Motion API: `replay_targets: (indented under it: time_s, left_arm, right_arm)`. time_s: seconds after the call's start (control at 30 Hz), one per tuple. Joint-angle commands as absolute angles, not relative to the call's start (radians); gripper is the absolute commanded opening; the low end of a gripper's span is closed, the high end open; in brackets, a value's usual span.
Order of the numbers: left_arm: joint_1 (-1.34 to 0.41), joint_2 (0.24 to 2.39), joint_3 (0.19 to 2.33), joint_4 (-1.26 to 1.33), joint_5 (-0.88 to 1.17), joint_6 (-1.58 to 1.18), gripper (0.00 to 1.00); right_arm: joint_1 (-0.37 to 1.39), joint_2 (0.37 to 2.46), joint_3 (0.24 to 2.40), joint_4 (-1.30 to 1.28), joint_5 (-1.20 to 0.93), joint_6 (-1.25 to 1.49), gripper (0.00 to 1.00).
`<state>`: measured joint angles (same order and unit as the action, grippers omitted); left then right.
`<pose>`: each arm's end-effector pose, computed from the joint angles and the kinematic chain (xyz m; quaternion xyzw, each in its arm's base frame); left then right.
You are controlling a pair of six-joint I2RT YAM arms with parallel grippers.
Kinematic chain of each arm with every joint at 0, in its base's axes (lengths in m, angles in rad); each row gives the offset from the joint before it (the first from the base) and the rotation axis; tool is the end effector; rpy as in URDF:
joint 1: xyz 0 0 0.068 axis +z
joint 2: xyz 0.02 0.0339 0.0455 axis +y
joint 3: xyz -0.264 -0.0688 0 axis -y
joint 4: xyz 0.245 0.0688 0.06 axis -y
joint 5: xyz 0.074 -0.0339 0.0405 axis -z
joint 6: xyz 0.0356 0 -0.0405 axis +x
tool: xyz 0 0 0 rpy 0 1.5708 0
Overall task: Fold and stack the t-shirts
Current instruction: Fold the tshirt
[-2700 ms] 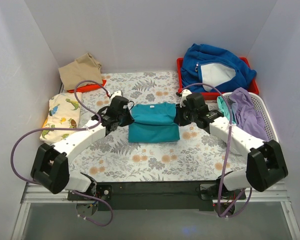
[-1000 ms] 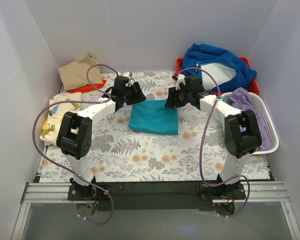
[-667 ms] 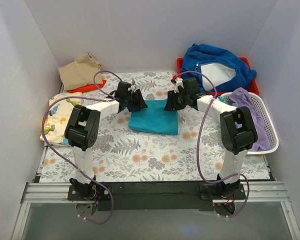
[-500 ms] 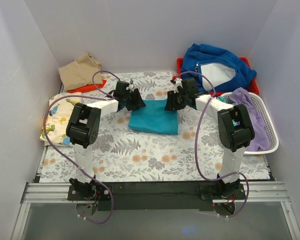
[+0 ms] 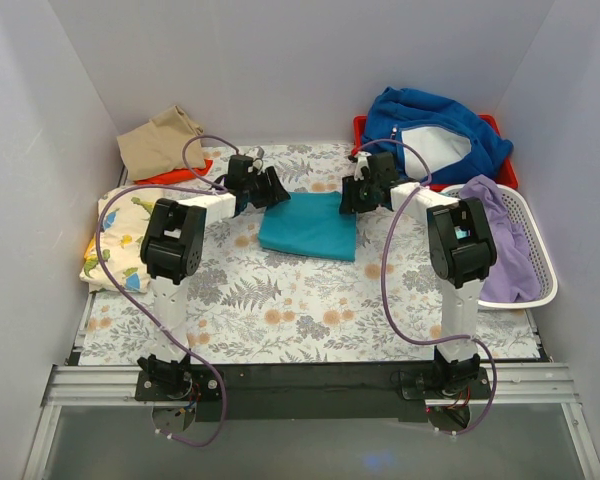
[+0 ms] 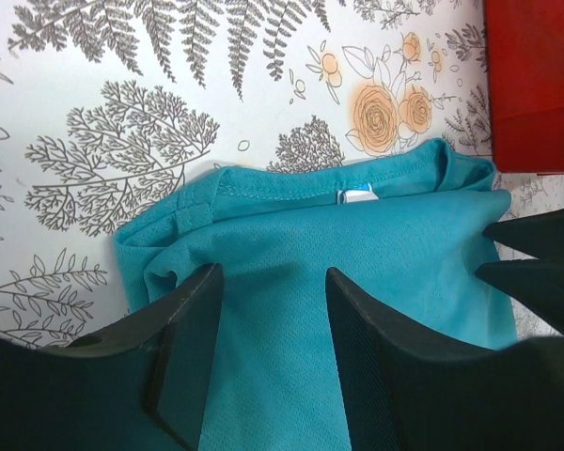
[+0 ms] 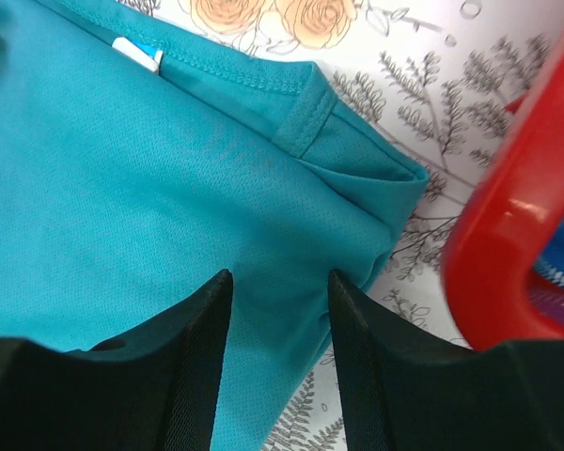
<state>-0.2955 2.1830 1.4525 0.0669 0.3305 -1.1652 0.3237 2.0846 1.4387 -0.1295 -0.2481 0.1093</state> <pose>0.4549 -0.1506 0.1444 -0.3081 0.8345 -0.3985 0.2233 0.4324 0.1543 0.1679 -0.1455 0.9045 0.1940 0.3508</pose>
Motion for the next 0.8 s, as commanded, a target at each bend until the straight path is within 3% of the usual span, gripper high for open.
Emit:
replay_targets:
  time_s: [0.0,0.43,0.77]
  left_arm:
    - [-0.288,2.169,1.457,0.112,0.334,-1.121,0.46]
    - [-0.287,1.849,1.405,0.048,0.334,-1.109,0.47]
    - [-0.288,1.563,0.916,0.173,0.357,-1.236,0.47]
  right_arm:
    - [0.313,2.089,1.493,-0.097,-0.238,0.052,0.52]
    - [0.308,1.855,1.405,-0.089,-0.394,0.084,0.55]
    - [0.364,1.769,1.184,-0.063,-0.456,0.112,0.54]
